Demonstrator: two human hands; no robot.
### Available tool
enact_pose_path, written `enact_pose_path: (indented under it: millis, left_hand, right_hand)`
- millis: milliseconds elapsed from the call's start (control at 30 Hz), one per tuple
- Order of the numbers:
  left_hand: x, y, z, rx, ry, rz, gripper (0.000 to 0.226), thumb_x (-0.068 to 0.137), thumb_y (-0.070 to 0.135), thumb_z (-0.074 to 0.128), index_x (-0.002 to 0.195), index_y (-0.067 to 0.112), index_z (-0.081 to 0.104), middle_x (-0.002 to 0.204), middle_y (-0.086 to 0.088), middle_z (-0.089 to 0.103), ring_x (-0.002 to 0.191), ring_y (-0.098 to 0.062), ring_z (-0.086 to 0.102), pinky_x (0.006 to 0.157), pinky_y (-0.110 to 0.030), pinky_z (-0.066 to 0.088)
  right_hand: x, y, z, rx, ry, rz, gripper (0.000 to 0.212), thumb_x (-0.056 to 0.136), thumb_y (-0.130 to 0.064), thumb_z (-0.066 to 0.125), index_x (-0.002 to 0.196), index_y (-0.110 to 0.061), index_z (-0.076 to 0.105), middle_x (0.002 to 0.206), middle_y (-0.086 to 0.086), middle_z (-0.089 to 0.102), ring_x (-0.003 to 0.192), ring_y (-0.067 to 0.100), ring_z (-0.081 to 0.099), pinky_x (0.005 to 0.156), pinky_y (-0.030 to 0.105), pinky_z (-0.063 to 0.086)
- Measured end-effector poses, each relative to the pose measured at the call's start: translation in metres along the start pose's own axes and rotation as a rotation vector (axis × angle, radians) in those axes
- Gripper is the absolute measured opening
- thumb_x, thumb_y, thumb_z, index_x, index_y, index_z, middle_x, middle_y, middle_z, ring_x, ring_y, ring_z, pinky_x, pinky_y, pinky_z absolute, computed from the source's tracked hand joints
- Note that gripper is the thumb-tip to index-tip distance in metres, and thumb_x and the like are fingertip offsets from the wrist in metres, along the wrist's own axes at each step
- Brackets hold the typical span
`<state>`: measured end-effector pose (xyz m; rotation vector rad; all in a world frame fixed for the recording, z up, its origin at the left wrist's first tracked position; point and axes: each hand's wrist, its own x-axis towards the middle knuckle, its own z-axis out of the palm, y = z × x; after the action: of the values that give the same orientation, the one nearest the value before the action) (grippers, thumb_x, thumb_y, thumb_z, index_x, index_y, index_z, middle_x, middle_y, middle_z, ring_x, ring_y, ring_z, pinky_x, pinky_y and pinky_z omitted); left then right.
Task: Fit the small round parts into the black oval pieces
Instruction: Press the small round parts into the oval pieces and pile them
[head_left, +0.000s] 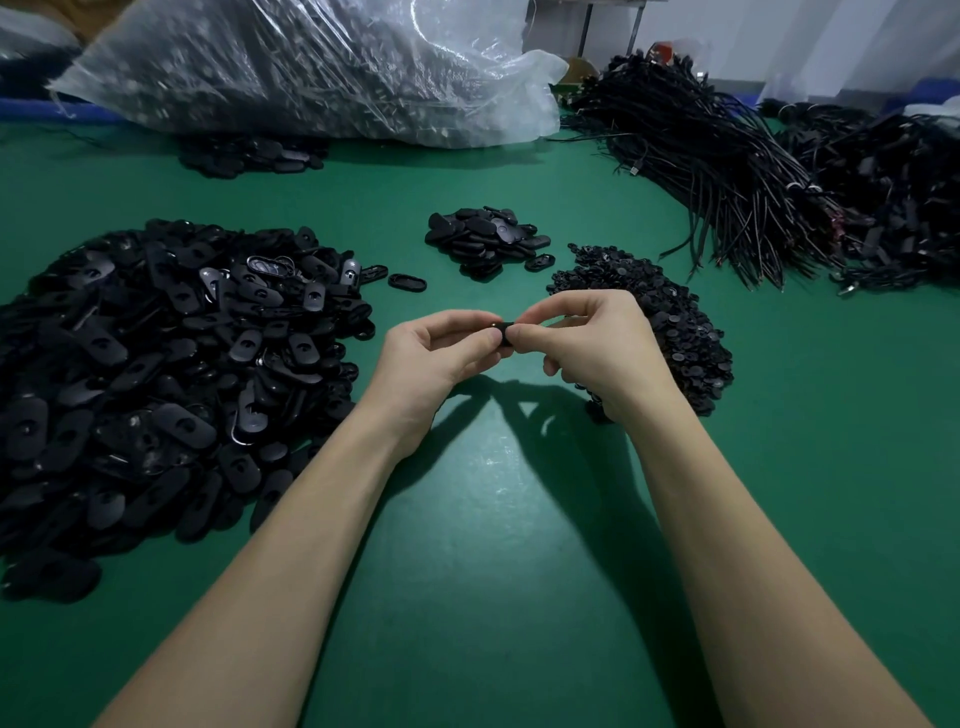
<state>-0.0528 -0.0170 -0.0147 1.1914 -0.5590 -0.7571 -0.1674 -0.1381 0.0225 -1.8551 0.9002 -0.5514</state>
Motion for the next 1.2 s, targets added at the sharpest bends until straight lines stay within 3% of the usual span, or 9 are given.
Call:
enact_pose_path:
  millis: [133,267,433,800,1200]
  left_hand:
    - [0.002,0.000,-0.003,-0.009,-0.021,-0.022,0.011,0.090,-0.002,0.068,0.096,0.006,0.073,0.094,-0.011,0.078,0.092,-0.023,0.076,0.081,-0.021,0.057]
    - [0.003,-0.001,-0.005,-0.022,-0.044,-0.048,0.010,0.090,-0.004,0.067,0.094,0.005,0.071,0.092,-0.010,0.077,0.091,-0.023,0.075,0.081,-0.021,0.057]
    - [0.004,-0.002,-0.004,-0.039,-0.039,-0.055,0.012,0.089,-0.004,0.068,0.090,0.008,0.072,0.090,-0.008,0.078,0.085,-0.019,0.075,0.079,-0.020,0.057]
    - [0.004,-0.001,-0.005,-0.055,-0.033,-0.042,0.019,0.088,-0.007,0.068,0.084,0.010,0.075,0.088,-0.009,0.077,0.083,-0.019,0.074,0.079,-0.020,0.057]
    - [0.003,-0.004,-0.005,0.123,-0.051,0.010,0.012,0.089,-0.002,0.070,0.094,0.009,0.073,0.090,-0.008,0.078,0.088,-0.020,0.076,0.083,-0.024,0.058]
  right_hand:
    - [0.000,0.002,-0.005,0.107,-0.040,0.063,0.022,0.073,-0.026,0.093,0.088,-0.022,0.078,0.072,-0.005,0.074,0.049,0.005,0.057,0.046,0.015,0.042]
    - [-0.003,0.004,-0.004,0.323,-0.209,0.138,0.016,0.078,-0.015,0.089,0.087,-0.013,0.077,0.071,-0.004,0.075,0.058,0.004,0.066,0.056,0.015,0.052]
    - [-0.003,0.001,-0.007,0.404,-0.269,0.099,0.017,0.083,0.001,0.081,0.099,0.004,0.074,0.081,0.011,0.078,0.075,0.016,0.076,0.067,0.019,0.059]
    - [-0.006,-0.005,-0.007,0.371,-0.222,0.082,0.015,0.086,0.010,0.074,0.100,0.012,0.072,0.085,0.020,0.077,0.073,0.021,0.077,0.067,0.020,0.060]
    - [-0.005,0.000,-0.001,0.122,-0.122,0.051,0.008,0.080,0.000,0.079,0.085,-0.003,0.074,0.074,0.010,0.078,0.075,0.024,0.079,0.074,0.033,0.064]
